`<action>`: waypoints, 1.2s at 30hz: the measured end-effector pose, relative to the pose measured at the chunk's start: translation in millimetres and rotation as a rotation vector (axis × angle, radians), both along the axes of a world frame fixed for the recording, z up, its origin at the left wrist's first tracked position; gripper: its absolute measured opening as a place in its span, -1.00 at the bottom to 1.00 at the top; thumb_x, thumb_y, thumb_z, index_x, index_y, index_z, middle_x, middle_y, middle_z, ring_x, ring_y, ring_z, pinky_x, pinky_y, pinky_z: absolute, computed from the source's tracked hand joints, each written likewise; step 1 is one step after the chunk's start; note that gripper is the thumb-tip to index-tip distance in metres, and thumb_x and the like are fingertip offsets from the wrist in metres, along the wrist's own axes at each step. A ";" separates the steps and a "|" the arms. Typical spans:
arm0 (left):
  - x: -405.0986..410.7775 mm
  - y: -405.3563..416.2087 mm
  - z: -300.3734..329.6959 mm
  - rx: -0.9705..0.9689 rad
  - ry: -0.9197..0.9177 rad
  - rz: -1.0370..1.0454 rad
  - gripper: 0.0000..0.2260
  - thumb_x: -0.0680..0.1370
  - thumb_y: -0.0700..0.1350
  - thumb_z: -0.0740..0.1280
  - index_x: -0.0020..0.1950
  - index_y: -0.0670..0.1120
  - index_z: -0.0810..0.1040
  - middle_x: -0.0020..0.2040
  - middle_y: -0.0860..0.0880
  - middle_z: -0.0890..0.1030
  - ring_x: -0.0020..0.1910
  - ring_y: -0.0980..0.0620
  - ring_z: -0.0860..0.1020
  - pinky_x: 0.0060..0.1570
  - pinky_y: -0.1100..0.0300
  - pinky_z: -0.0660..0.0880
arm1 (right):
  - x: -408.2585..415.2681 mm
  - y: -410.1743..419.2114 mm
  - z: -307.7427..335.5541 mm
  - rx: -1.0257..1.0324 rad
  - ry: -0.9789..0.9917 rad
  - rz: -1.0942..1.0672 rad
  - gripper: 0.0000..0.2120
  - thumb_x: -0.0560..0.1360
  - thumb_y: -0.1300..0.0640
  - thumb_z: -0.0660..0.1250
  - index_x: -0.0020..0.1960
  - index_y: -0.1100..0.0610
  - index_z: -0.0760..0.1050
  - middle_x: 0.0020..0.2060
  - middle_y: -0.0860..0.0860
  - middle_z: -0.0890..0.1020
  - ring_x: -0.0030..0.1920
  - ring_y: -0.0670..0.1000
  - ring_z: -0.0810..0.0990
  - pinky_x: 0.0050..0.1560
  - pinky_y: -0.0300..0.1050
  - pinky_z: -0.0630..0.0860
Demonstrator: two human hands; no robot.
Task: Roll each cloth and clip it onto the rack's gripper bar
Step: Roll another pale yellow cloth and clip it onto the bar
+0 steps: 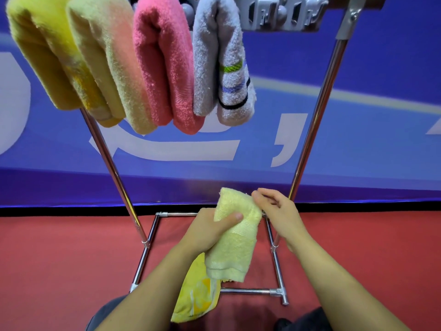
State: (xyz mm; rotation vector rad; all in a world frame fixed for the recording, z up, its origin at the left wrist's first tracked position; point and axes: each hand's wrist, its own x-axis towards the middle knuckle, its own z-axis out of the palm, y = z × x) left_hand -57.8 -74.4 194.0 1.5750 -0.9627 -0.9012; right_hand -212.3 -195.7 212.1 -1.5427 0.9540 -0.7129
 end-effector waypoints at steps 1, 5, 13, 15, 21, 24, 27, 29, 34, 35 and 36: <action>1.4 1.3 -1.6 0.016 -0.029 -0.053 -0.65 0.53 0.09 0.49 -0.06 -0.22 0.69 -0.10 -0.20 0.74 -0.10 -0.04 0.71 -0.02 -0.07 0.61 | 0.5 -1.5 -2.2 -0.080 0.037 0.035 -0.61 0.47 -0.18 0.47 0.25 -0.09 0.60 0.11 -0.10 0.67 0.11 -0.16 0.65 0.21 -0.15 0.54; -3.3 4.4 -5.8 0.109 -0.059 -0.217 -0.82 0.54 0.03 0.49 -0.09 -0.08 0.72 -0.14 -0.04 0.74 -0.17 0.11 0.64 -0.10 0.15 0.53 | 2.1 3.3 -3.6 -0.123 0.119 0.394 -0.72 0.46 -0.03 0.53 0.14 -0.06 0.64 -0.02 -0.14 0.71 -0.03 -0.20 0.65 0.02 -0.22 0.53; -1.1 5.7 -2.1 0.154 0.029 -0.242 -0.81 0.51 -0.03 0.53 0.06 -0.08 0.72 0.01 -0.09 0.76 0.05 -0.08 0.72 0.13 -0.01 0.60 | 8.6 5.9 -2.6 -0.167 0.099 0.326 -0.84 0.44 -0.03 0.54 -0.12 0.03 0.65 -0.31 -0.01 0.66 -0.33 -0.10 0.56 -0.27 -0.14 0.47; -1.9 5.9 -2.7 0.160 0.044 -0.251 -0.80 0.48 -0.09 0.55 0.08 -0.09 0.72 0.02 -0.08 0.76 0.06 -0.07 0.72 0.13 0.01 0.61 | 10.2 4.2 -3.1 -0.189 0.096 0.280 -0.85 0.45 -0.03 0.54 -0.13 0.04 0.65 -0.27 0.02 0.68 -0.32 -0.12 0.58 -0.26 -0.18 0.48; -0.5 5.6 -2.7 0.178 -0.033 -0.289 -0.71 0.39 -0.17 0.62 0.07 -0.05 0.69 0.03 -0.02 0.75 -0.01 0.12 0.69 0.07 0.15 0.62 | 6.2 -13.8 -3.7 -0.167 0.037 0.123 -0.85 0.44 -0.04 0.54 -0.16 0.02 0.67 -0.31 -0.02 0.69 -0.32 -0.14 0.59 -0.27 -0.21 0.49; -0.1 5.6 -1.9 0.180 -0.105 -0.330 -0.66 0.36 -0.17 0.64 0.08 0.00 0.67 0.02 0.07 0.74 -0.01 0.19 0.66 0.07 0.20 0.59 | 2.1 -21.9 -4.9 -0.162 0.004 0.043 -0.86 0.45 -0.03 0.53 -0.12 0.03 0.69 -0.29 -0.04 0.70 -0.32 -0.16 0.60 -0.27 -0.26 0.51; 0.2 5.1 2.3 0.174 -0.127 -0.368 -0.61 0.36 -0.20 0.63 0.15 -0.05 0.65 0.01 0.09 0.72 -0.01 0.21 0.64 0.04 0.30 0.57 | 0.0 -25.9 -6.1 -0.169 0.002 0.011 -0.85 0.45 -0.03 0.53 -0.11 0.05 0.70 -0.25 0.03 0.72 -0.30 -0.13 0.60 -0.24 -0.21 0.52; 1.5 6.5 4.8 0.164 -0.172 -0.399 -0.56 0.36 -0.20 0.64 0.20 -0.05 0.62 0.05 0.09 0.71 0.02 0.21 0.64 0.05 0.31 0.56 | -0.1 -25.2 -6.9 -0.163 0.008 0.037 -0.83 0.46 -0.02 0.53 -0.12 0.09 0.69 -0.26 0.08 0.70 -0.29 -0.09 0.59 -0.24 -0.18 0.51; -3.6 10.9 6.4 0.129 -0.094 -0.407 -0.53 0.43 -0.11 0.61 0.28 0.09 0.56 0.17 0.10 0.70 0.17 0.13 0.65 0.17 0.18 0.59 | 0.5 -18.8 -4.6 -0.140 0.041 0.224 -0.87 0.47 0.01 0.51 -0.09 0.07 0.68 -0.18 0.10 0.72 -0.22 -0.06 0.65 -0.15 -0.03 0.58; -6.3 9.7 5.8 0.112 -0.073 -0.388 -0.55 0.44 -0.10 0.60 0.29 0.08 0.57 0.17 0.08 0.70 0.17 0.11 0.65 0.18 0.15 0.59 | 1.8 -15.9 -4.9 -0.149 0.053 0.258 -0.89 0.47 0.01 0.52 -0.09 0.04 0.68 -0.20 0.08 0.72 -0.23 -0.08 0.64 -0.16 -0.05 0.57; -8.7 8.0 5.1 0.097 -0.071 -0.365 -0.57 0.45 -0.10 0.59 0.28 0.06 0.58 0.17 0.06 0.70 0.18 0.08 0.66 0.20 0.12 0.59 | 3.6 -13.8 -6.6 -0.162 0.059 0.287 -0.89 0.46 0.01 0.53 -0.11 0.03 0.68 -0.21 0.09 0.71 -0.25 -0.08 0.63 -0.18 -0.08 0.55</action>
